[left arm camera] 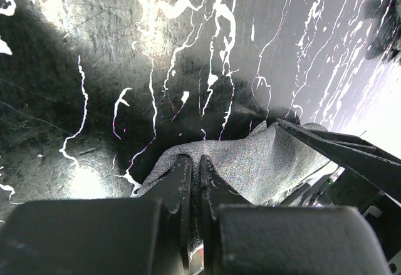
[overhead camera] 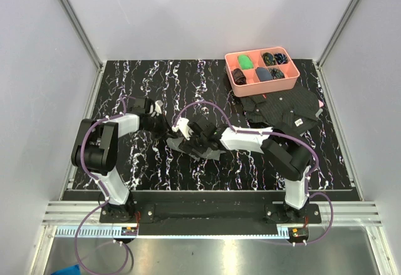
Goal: Fold the napkin, place the utensils inside, and roll it up
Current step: Roll the napkin with the utensil
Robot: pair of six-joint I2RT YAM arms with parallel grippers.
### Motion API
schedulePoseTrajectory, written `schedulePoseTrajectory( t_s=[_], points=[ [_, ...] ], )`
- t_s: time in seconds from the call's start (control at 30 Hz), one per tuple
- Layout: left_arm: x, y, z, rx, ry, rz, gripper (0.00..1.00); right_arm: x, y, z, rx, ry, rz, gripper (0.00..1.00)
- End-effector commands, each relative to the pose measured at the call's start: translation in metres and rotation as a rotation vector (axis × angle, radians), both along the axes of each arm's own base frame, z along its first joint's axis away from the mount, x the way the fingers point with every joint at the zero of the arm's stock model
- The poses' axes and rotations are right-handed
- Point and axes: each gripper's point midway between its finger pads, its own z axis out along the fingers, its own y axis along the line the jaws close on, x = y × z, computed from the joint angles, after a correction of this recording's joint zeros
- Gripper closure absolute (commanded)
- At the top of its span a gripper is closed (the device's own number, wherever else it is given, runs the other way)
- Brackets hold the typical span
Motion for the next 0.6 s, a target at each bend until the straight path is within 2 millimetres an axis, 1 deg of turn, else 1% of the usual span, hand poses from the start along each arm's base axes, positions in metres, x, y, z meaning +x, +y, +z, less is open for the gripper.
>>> schedulePoseTrajectory(
  t_s=[0.0, 0.07, 0.2, 0.27, 0.3, 0.33, 0.37, 0.4, 0.43, 0.5, 0.53, 0.57],
  points=[
    [0.010, -0.004, 0.009, -0.020, -0.039, -0.028, 1.00, 0.007, 0.013, -0.003, -0.010, -0.012, 0.075, 0.13],
    [0.011, -0.003, 0.011, -0.020, -0.044, -0.029, 1.00, 0.002, 0.018, -0.008, -0.006, 0.026, 0.099, 0.13],
    [0.012, -0.005, 0.013, -0.022, -0.047, -0.041, 1.00, -0.010, 0.019, -0.027, -0.022, 0.111, 0.114, 0.15],
    [0.013, -0.006, 0.015, -0.027, -0.053, -0.045, 0.99, -0.015, 0.016, -0.031, -0.040, 0.148, 0.107, 0.19],
    [0.014, -0.006, 0.016, -0.026, -0.056, -0.044, 0.92, -0.018, 0.014, -0.036, -0.050, 0.172, 0.088, 0.22],
    [0.015, -0.006, 0.018, -0.026, -0.062, -0.043, 0.88, -0.020, 0.009, -0.039, -0.064, 0.195, 0.075, 0.31],
    [0.017, -0.005, 0.020, -0.020, -0.072, -0.038, 0.83, -0.021, 0.005, -0.042, -0.071, 0.211, 0.058, 0.36],
    [0.018, -0.004, 0.021, -0.013, -0.079, -0.037, 0.68, -0.025, 0.002, -0.043, -0.079, 0.235, 0.029, 0.41],
    [0.020, -0.004, 0.024, -0.006, -0.089, -0.032, 0.62, -0.027, -0.005, -0.048, -0.093, 0.248, 0.007, 0.48],
    [0.024, 0.000, 0.030, 0.015, -0.108, -0.020, 0.50, -0.030, -0.014, -0.049, -0.102, 0.277, -0.056, 0.52],
    [0.027, 0.002, 0.033, 0.021, -0.118, -0.013, 0.38, -0.034, -0.021, -0.053, -0.114, 0.291, -0.083, 0.53],
    [0.029, 0.006, 0.037, 0.037, -0.128, 0.002, 0.34, -0.035, -0.025, -0.054, -0.117, 0.299, -0.107, 0.54]
  ],
)
